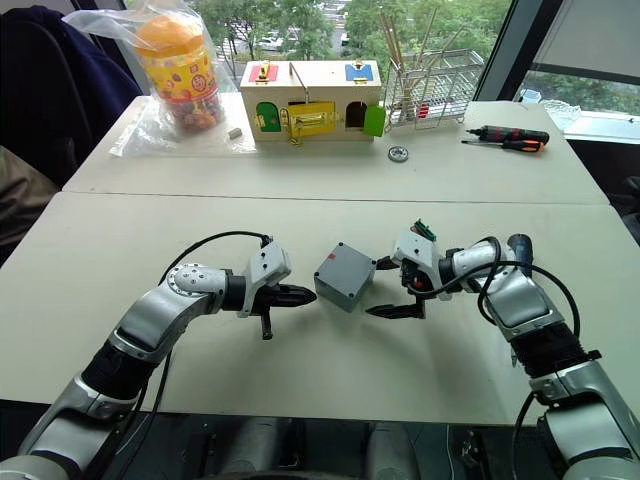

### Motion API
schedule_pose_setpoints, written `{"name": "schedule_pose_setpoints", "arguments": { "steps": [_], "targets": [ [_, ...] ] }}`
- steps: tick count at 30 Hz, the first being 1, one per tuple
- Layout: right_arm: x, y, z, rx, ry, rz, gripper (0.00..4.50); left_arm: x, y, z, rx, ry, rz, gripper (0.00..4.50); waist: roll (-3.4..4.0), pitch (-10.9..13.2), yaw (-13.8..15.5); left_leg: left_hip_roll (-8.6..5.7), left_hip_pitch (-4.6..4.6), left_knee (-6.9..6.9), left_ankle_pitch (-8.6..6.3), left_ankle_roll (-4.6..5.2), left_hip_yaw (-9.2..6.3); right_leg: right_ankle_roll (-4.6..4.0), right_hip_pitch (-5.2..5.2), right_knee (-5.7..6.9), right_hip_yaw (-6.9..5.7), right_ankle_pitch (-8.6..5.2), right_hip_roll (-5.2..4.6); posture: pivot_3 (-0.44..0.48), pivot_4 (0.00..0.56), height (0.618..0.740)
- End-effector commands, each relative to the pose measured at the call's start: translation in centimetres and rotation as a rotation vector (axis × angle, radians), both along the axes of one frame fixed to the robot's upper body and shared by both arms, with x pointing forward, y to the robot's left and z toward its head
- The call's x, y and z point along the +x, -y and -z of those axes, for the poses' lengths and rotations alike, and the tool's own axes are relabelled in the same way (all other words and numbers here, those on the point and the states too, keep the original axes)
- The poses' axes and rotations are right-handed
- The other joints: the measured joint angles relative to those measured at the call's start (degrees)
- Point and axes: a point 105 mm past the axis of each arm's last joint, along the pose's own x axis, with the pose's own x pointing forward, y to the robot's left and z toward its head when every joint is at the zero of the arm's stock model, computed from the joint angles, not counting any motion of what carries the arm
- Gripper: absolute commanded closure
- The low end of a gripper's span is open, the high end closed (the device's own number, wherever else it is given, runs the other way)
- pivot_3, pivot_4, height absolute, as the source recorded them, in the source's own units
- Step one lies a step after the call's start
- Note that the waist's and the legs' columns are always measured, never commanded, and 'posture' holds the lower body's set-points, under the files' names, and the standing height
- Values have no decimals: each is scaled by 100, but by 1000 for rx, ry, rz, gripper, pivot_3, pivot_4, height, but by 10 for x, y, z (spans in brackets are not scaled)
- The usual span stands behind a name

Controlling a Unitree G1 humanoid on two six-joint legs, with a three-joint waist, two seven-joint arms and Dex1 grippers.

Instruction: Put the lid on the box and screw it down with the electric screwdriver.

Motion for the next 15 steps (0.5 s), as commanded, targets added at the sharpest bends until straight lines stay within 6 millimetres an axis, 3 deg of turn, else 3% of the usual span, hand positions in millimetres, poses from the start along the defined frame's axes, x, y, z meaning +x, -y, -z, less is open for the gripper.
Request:
{"name": "schedule_pose_setpoints", "arguments": {
  "steps": [1,8,15],
  "targets": [
    [-5,-6,-9,10,26,-47,24,5,5,-8,-8,51,16,4500,0,0,2,0,0,0,0,0,0,0,0,0,0,0,0,0,150,706],
    [-18,-7,-6,4,-8,-52,24,25,13,-17,-62,136,-54,4500,0,0,11,-1,0,2,0,0,0,0,2,0,-1,0,-1,0,150,706],
    [-30,-5,-3,16,-40,6,24,24,14,-16,-72,127,-48,4500,0,0,4,0,1,3,0,0,-1,0,3,1,-1,0,0,0,150,706]
  ]
}}
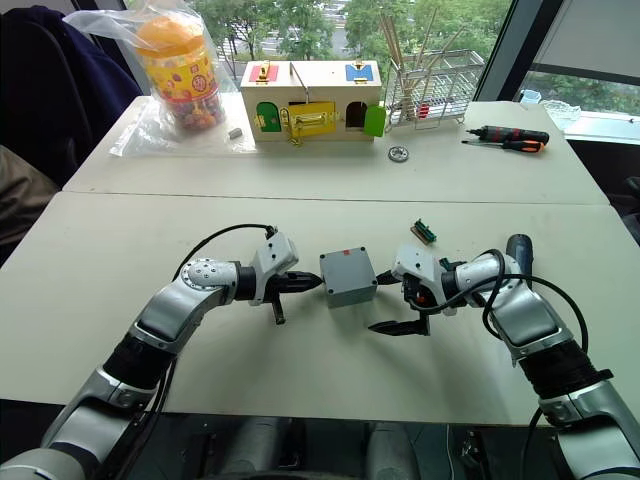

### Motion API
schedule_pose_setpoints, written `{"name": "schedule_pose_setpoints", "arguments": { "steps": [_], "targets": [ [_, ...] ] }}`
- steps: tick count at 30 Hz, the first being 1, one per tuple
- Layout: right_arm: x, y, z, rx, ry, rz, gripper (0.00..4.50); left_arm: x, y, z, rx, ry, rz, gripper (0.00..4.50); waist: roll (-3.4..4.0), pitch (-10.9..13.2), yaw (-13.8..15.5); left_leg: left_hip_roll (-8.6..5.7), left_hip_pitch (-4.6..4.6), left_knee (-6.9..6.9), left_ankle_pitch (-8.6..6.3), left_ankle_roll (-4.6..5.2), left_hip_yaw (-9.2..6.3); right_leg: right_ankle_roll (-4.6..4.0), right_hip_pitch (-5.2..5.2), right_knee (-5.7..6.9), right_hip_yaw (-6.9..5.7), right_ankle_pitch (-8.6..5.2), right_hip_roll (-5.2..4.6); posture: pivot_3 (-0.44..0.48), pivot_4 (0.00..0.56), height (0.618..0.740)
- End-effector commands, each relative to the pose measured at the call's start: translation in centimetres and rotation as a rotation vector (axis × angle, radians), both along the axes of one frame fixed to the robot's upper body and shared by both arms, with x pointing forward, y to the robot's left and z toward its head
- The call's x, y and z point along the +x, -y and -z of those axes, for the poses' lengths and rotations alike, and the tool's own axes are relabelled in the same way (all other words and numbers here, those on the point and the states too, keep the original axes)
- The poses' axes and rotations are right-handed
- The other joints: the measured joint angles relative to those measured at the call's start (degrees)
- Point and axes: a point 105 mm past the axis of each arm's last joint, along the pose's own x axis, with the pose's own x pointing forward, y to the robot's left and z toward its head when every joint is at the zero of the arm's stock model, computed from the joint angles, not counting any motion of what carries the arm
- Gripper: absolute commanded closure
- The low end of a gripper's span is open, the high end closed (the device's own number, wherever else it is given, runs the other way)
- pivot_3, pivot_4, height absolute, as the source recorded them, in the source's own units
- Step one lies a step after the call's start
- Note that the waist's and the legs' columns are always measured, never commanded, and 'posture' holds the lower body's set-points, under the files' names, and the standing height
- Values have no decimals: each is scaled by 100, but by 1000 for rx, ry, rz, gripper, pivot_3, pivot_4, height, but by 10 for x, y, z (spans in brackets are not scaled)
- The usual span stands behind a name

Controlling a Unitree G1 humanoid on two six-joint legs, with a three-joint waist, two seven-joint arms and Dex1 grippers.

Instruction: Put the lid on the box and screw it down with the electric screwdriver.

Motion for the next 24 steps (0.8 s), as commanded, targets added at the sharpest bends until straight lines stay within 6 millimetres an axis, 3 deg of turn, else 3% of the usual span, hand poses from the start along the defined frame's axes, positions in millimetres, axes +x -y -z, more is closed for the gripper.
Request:
{"name": "schedule_pose_setpoints", "arguments": {
  "steps": [1,15,24],
  "targets": [
    [-2,-7,-15,34,48,-13,24,0,4,-14,-32,51,30,4500,0,0,-2,0,0,0,0,0,1,0,0,0,0,0,0,0,150,706],
    [-8,-14,-16,64,19,17,24,3,7,-13,-47,66,21,4500,0,0,6,0,0,1,0,0,0,0,0,0,0,0,0,0,150,706],
    [-5,6,-37,95,56,179,24,2,-6,-23,-44,80,4,4500,0,0,6,0,0,1,0,0,-2,0,0,0,0,0,-1,0,150,706]
  ]
}}
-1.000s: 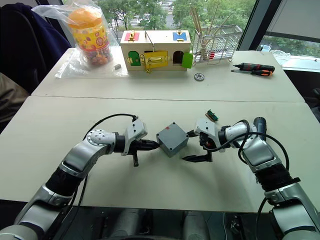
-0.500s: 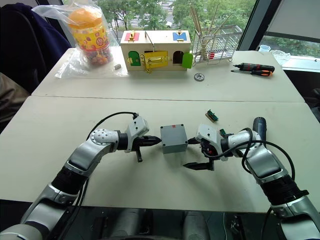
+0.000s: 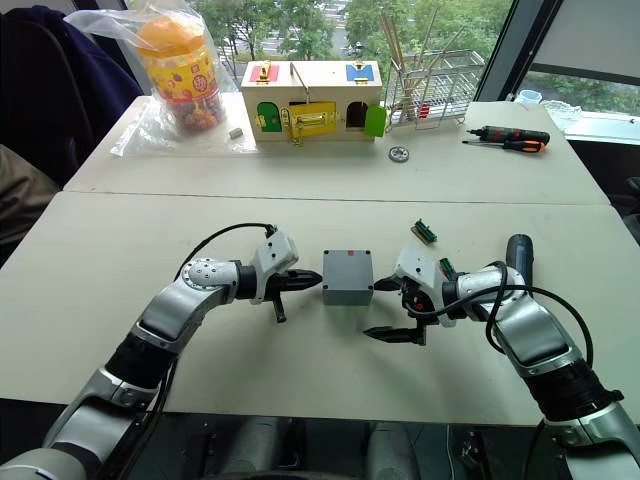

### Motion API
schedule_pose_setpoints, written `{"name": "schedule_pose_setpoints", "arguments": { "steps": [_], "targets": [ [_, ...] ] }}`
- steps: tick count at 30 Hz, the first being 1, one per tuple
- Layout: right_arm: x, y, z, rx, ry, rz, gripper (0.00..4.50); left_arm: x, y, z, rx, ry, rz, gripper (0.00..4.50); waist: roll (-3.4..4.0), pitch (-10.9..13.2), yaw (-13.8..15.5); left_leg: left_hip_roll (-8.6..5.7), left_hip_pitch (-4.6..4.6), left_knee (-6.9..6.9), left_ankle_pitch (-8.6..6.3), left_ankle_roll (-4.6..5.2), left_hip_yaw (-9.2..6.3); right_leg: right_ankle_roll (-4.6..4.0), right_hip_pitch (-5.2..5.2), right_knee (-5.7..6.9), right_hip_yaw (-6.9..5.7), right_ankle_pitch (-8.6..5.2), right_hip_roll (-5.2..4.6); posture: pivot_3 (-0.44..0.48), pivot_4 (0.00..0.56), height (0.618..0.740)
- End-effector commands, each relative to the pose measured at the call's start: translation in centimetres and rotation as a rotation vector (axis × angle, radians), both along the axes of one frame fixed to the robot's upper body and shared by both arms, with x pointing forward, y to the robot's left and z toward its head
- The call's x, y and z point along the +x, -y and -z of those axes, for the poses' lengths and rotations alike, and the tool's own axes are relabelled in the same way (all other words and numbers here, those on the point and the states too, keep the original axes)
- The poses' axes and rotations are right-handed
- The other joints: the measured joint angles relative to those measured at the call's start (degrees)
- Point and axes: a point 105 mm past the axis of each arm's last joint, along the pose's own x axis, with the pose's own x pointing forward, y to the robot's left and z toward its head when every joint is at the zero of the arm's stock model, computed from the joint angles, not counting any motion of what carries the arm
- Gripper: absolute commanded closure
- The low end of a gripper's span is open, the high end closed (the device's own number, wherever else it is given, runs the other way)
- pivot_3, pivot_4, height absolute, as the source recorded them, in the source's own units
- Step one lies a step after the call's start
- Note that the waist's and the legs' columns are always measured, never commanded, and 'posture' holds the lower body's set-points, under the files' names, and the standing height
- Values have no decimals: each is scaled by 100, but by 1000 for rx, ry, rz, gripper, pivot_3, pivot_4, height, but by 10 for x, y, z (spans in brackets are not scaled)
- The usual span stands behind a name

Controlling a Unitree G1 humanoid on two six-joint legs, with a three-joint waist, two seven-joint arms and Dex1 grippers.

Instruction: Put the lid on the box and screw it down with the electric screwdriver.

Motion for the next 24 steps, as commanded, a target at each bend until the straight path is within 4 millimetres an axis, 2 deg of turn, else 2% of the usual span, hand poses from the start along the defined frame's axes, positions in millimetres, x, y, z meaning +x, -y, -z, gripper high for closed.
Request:
{"name": "schedule_pose_setpoints", "arguments": {
  "steps": [1,4,7,11,16,19,23,24],
  "targets": [
    [6,17,-32,52,74,127,24,-1,-12,-27,-37,59,-6,4500,0,0,-6,0,0,0,0,0,0,0,0,0,0,0,0,0,150,706],
    [15,40,-58,159,108,299,24,0,-26,-49,-108,68,-49,4500,0,0,-2,2,0,0,0,0,-1,0,-1,0,0,0,-1,0,150,706],
    [24,54,-71,238,129,411,24,2,-30,-69,-206,59,-77,4500,0,0,-4,2,1,0,0,0,-4,-1,4,0,-2,0,-2,0,150,706],
    [56,76,-65,275,199,601,24,-4,-21,-93,-323,32,-45,4500,-2,0,-9,1,1,0,0,0,-2,-1,4,1,-1,0,-1,0,150,706],
    [87,91,-45,318,181,749,24,-11,-11,-88,-309,12,-10,4500,1,-1,-11,-1,3,-6,1,-1,2,0,3,3,1,0,0,0,150,706],
    [99,95,-38,309,205,781,667,-12,-9,-86,-313,10,-13,4500,1,-1,-26,-1,3,-7,1,-2,5,0,3,4,1,1,3,0,150,706],
    [108,94,-32,306,214,778,2251,-14,-7,-84,-317,5,-15,4500,1,-1,-31,0,4,-6,2,-3,5,0,3,2,1,0,3,0,150,706],
    [110,94,-31,303,216,777,2251,-14,-7,-83,-316,4,-16,4500,1,-1,-35,0,4,-6,2,-3,4,1,3,2,1,0,3,0,150,706]
  ]
}}
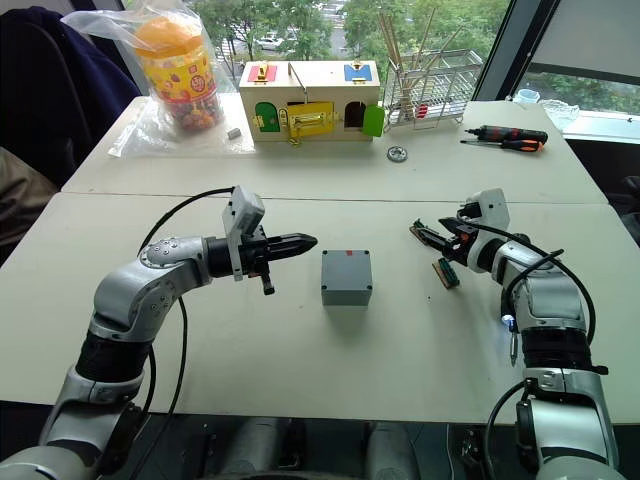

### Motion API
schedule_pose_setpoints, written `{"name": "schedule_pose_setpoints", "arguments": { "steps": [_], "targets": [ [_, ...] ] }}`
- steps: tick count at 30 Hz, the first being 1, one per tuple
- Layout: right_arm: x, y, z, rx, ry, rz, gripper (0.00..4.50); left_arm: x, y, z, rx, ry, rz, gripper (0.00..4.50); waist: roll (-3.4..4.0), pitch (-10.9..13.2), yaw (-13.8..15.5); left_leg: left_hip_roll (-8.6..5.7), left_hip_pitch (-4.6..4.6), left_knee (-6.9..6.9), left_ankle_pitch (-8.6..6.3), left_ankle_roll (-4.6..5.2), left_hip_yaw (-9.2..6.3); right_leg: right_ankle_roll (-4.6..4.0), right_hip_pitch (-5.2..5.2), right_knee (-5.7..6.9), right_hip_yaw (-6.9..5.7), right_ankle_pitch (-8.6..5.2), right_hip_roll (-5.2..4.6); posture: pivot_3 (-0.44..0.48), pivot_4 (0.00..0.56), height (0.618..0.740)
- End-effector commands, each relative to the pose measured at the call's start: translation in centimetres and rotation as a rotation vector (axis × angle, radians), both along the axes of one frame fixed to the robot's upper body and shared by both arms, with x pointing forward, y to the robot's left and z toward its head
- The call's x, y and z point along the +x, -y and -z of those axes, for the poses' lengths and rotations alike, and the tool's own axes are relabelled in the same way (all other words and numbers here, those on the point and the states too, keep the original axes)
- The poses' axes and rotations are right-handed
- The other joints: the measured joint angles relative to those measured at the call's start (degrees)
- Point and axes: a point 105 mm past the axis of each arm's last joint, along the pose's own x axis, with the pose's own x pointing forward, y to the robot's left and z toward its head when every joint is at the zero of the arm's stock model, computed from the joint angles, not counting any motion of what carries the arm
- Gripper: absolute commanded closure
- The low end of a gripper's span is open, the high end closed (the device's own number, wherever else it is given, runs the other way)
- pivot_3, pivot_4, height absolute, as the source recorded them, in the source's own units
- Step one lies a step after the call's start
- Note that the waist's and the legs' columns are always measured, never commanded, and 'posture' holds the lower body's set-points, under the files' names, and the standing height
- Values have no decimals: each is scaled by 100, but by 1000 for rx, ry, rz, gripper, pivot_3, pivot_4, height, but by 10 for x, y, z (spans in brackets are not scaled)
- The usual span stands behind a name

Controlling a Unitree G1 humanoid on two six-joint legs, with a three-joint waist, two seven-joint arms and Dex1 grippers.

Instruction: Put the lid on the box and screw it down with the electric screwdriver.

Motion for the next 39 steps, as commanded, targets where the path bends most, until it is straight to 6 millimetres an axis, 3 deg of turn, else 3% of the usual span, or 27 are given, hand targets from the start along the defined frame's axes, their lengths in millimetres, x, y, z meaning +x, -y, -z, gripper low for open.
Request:
{"name": "schedule_pose_setpoints", "arguments": {
  "steps": [1,15,18,21,37,39],
  "targets": [
    [8,-1,-10,-18,57,-9,2251,-5,3,-8,-20,42,14,4500,0,0,-8,0,0,0,0,0,0,0,0,0,0,0,0,0,150,706],
    [16,-1,-7,-11,64,-5,2251,-9,6,-2,0,35,22,4500,0,0,-72,1,0,-2,1,-2,-1,0,0,0,-1,0,0,0,150,706],
    [16,-3,-6,-11,65,-11,3144,-9,6,-3,1,36,24,4500,0,0,-127,1,-1,-3,1,-2,-1,0,1,0,-1,0,0,0,150,706],
    [16,-5,-7,-7,70,-18,4457,-8,6,-3,1,35,25,4500,0,0,-136,2,0,-6,1,-2,-1,0,1,0,-1,0,1,0,150,706],
    [13,-5,-13,-38,97,-39,4457,-8,8,0,-3,28,20,4500,1,0,-127,1,-1,-6,1,-2,-1,0,1,0,-1,0,0,0,150,706],
    [13,-5,-16,-44,107,-36,3663,-8,9,1,-3,27,20,4500,1,0,-126,1,-1,-6,1,-2,-1,0,1,0,-1,0,0,0,150,706]
  ]
}}
